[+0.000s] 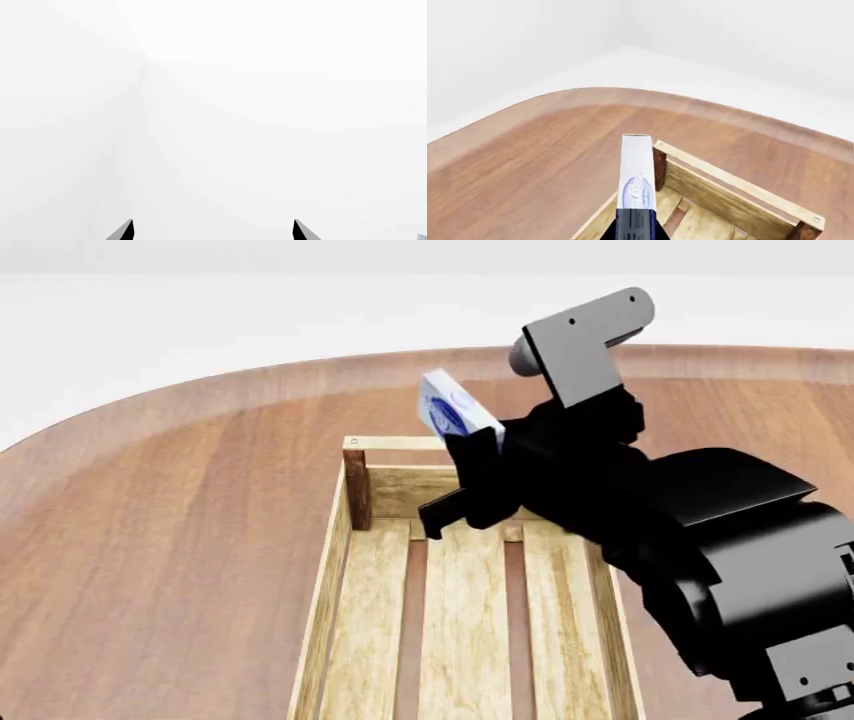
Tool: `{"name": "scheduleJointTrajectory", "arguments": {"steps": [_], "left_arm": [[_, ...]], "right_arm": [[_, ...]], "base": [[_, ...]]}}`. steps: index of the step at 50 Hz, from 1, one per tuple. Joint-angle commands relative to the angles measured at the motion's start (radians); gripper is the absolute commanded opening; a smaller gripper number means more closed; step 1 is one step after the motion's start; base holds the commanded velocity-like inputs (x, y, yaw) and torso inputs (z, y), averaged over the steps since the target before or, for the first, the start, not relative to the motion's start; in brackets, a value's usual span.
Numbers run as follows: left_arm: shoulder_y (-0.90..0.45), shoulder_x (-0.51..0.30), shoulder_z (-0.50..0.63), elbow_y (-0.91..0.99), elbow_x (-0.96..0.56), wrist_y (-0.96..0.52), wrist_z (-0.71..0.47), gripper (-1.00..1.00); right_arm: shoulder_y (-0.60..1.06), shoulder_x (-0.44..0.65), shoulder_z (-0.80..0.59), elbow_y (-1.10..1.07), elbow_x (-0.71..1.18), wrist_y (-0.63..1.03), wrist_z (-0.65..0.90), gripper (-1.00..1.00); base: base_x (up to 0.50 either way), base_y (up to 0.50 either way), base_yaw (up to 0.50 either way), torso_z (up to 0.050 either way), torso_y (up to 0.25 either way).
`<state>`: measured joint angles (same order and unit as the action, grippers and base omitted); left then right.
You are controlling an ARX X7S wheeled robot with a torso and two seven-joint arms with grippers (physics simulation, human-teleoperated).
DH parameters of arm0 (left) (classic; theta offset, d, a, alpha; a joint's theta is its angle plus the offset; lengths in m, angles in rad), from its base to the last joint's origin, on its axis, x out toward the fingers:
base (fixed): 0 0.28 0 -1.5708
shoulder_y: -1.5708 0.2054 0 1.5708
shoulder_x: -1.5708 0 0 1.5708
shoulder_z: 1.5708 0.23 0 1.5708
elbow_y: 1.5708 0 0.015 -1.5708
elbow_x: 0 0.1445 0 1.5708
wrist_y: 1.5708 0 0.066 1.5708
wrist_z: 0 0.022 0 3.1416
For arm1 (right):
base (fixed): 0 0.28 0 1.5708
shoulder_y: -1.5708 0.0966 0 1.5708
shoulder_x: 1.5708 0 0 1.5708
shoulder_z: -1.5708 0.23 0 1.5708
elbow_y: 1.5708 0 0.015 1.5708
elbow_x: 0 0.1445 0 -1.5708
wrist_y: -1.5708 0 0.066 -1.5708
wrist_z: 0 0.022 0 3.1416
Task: Pick up the cream cheese and put it in the tray.
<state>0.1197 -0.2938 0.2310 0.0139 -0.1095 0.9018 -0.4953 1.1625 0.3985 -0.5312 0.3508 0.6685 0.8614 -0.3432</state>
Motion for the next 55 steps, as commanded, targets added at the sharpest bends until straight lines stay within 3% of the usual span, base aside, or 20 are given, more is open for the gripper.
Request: {"name": "scheduleJointTrajectory", "arguments": {"steps": [1, 16, 55], "left_arm": [[0.001, 0.000, -0.002, 0.002, 0.002, 0.000, -0.002, 1.00], [0.005, -0.002, -0.004, 0.007, 0.000, 0.002, -0.003, 1.00], [-0.002, 0.006, -0.010, -0.001, 0.024, -0.004, -0.016, 1.00]], "right_arm": [[0.018, -0.012, 0.063, 0.036, 0.063, 0.032, -0.021, -1.00], [0.006, -0.015, 0.095, 0.038, 0.094, 0.031, -0.016, -1.00], [-0.052, -0.002, -0.058, 0.059, -0.028, -0.001, -0.012, -1.00]], "base": [[0.00, 0.00, 0.00, 0.000, 0.000], [0.00, 0.00, 0.00, 0.000, 0.001], [0.00, 0.00, 0.00, 0.000, 0.001]]}}
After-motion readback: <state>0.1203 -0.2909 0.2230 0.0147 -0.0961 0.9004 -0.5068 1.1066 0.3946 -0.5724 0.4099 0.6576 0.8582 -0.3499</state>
